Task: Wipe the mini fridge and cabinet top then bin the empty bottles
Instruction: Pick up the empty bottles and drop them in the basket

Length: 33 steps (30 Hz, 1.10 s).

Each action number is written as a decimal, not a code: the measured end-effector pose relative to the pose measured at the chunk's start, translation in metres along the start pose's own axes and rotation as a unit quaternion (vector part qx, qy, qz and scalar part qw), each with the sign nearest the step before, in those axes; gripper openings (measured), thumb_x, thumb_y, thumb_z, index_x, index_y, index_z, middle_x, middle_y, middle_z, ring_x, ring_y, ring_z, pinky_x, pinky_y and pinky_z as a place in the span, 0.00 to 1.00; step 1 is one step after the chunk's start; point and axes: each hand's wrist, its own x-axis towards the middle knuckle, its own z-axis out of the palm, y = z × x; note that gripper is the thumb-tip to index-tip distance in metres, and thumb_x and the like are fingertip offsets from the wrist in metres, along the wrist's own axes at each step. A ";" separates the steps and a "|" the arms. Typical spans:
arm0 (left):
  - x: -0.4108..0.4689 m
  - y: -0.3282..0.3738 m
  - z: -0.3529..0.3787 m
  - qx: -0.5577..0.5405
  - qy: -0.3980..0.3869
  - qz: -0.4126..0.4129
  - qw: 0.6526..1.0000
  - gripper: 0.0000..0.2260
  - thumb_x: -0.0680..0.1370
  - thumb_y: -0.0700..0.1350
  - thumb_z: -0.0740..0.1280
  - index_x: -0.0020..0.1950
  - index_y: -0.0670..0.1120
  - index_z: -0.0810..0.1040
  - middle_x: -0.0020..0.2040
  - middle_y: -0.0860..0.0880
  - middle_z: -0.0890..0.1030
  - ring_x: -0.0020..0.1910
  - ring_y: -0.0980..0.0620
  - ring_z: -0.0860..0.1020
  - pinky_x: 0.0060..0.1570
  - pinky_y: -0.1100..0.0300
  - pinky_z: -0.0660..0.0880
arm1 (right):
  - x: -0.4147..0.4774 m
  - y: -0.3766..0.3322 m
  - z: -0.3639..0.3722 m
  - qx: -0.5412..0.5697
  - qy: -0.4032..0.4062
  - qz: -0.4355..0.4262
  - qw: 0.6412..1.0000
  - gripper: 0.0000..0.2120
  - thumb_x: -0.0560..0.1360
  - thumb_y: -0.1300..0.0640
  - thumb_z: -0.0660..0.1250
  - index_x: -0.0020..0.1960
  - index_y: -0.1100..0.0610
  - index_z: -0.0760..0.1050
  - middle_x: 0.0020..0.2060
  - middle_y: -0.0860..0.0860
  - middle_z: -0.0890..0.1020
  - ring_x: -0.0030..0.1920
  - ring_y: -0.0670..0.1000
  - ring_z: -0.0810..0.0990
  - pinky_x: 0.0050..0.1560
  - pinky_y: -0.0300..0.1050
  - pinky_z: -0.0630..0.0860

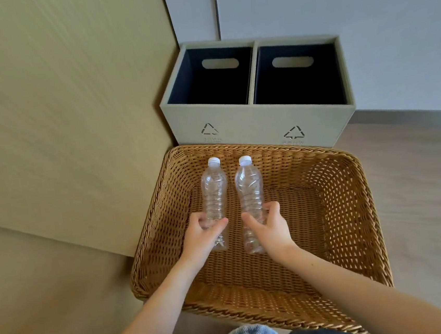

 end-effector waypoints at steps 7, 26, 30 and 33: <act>0.025 -0.026 -0.011 -0.001 0.003 -0.032 0.999 0.25 0.74 0.53 0.75 0.64 0.48 0.69 0.55 0.51 0.78 0.54 0.53 0.79 0.49 0.59 0.76 | 0.016 0.015 0.049 -0.049 -0.044 0.019 0.998 0.21 0.78 0.48 0.70 0.57 0.51 0.58 0.49 0.54 0.80 0.45 0.53 0.84 0.43 0.56 0.84; 0.038 -0.041 -0.014 0.127 -0.042 -0.084 0.987 0.19 0.76 0.54 0.72 0.63 0.45 0.76 0.58 0.47 0.81 0.47 0.56 0.77 0.41 0.63 0.71 | 0.024 0.041 0.070 -0.163 -0.063 0.055 0.983 0.34 0.81 0.40 0.60 0.77 0.61 0.56 0.72 0.59 0.66 0.69 0.59 0.69 0.64 0.51 0.71; 0.041 -0.042 -0.012 0.143 -0.043 -0.109 0.983 0.31 0.76 0.56 0.72 0.74 0.42 0.69 0.68 0.43 0.76 0.64 0.45 0.76 0.62 0.52 0.74 | 0.026 0.047 0.066 -0.144 -0.057 0.043 0.987 0.32 0.81 0.40 0.61 0.77 0.58 0.60 0.68 0.56 0.72 0.62 0.56 0.75 0.58 0.51 0.77; 0.040 -0.040 -0.009 0.138 -0.043 -0.112 0.983 0.39 0.77 0.56 0.72 0.80 0.43 0.58 0.75 0.43 0.69 0.73 0.43 0.69 0.69 0.50 0.69 | 0.027 0.050 0.062 -0.123 -0.060 0.037 0.990 0.32 0.80 0.40 0.62 0.77 0.56 0.61 0.65 0.57 0.75 0.60 0.56 0.78 0.57 0.54 0.79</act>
